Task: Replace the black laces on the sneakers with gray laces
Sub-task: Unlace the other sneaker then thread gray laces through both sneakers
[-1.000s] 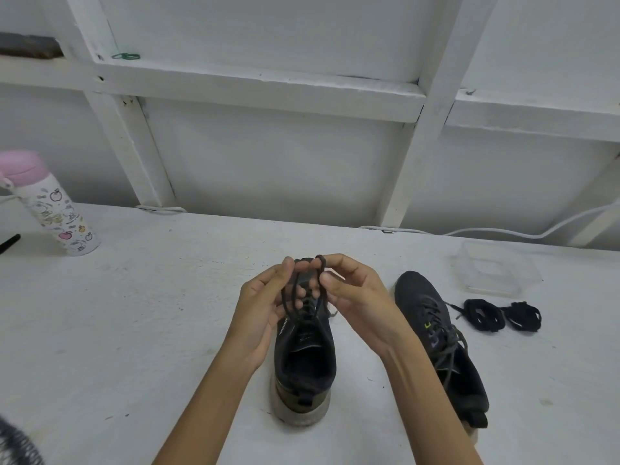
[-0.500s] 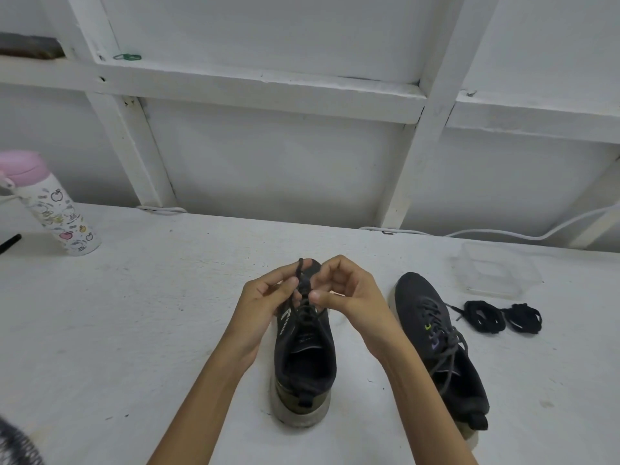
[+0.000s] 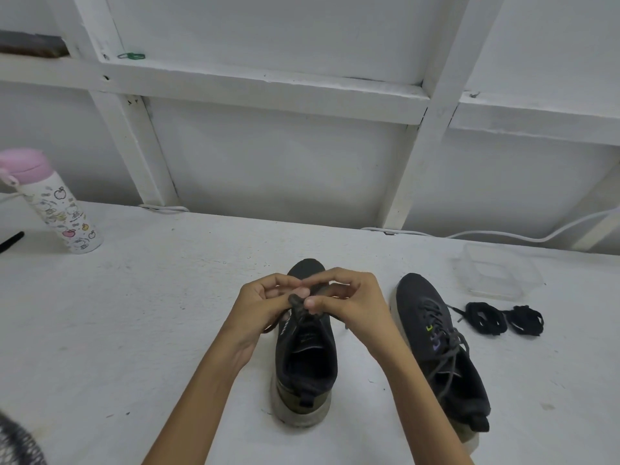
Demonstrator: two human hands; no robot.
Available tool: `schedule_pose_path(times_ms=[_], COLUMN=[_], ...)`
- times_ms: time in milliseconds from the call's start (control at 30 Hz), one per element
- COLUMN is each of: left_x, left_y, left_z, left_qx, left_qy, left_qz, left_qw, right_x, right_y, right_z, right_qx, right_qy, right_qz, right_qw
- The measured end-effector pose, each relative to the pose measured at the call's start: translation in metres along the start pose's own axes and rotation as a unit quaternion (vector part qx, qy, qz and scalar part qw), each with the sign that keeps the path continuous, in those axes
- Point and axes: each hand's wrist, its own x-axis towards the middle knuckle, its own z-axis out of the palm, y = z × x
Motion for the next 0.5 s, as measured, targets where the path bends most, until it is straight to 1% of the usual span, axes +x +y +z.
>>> schedule_pose_path(times_ms=[67,133,233,267,333,400,433,500], left_x=[0.000,-0.002,-0.002,-0.002,-0.001,-0.001,-0.001,-0.001], left_y=[-0.002,-0.005,-0.010,-0.011,-0.012,-0.012,-0.012,-0.012], left_z=[0.002,0.003,0.001,0.001,0.002,0.003,0.003,0.000], left_qx=[-0.012,-0.018,0.025,0.051,0.139,0.244,0.285,0.340], left_qy=[0.005,0.003,-0.007,-0.005,0.012,0.025,0.025,0.012], left_qz=[-0.016,-0.022,-0.003,0.014,0.064,0.113,0.132,0.171], left_qw=[1.000,1.000,1.000,0.999,0.988,0.963,0.949,0.925], right_x=[0.000,0.001,0.000,0.000,-0.001,-0.003,-0.003,-0.004], right_y=[0.003,0.008,0.012,0.012,0.016,0.022,0.026,0.031], right_z=[0.001,0.002,0.003,0.003,0.003,0.005,0.005,0.004], right_qx=[-0.010,-0.015,-0.030,-0.034,-0.057,-0.103,-0.133,-0.219], right_qy=[0.032,0.081,0.148,0.168,0.201,0.220,0.217,0.176], right_qz=[-0.010,-0.016,-0.018,-0.016,-0.012,-0.020,-0.028,-0.036], right_qw=[0.999,0.996,0.988,0.985,0.978,0.970,0.967,0.959])
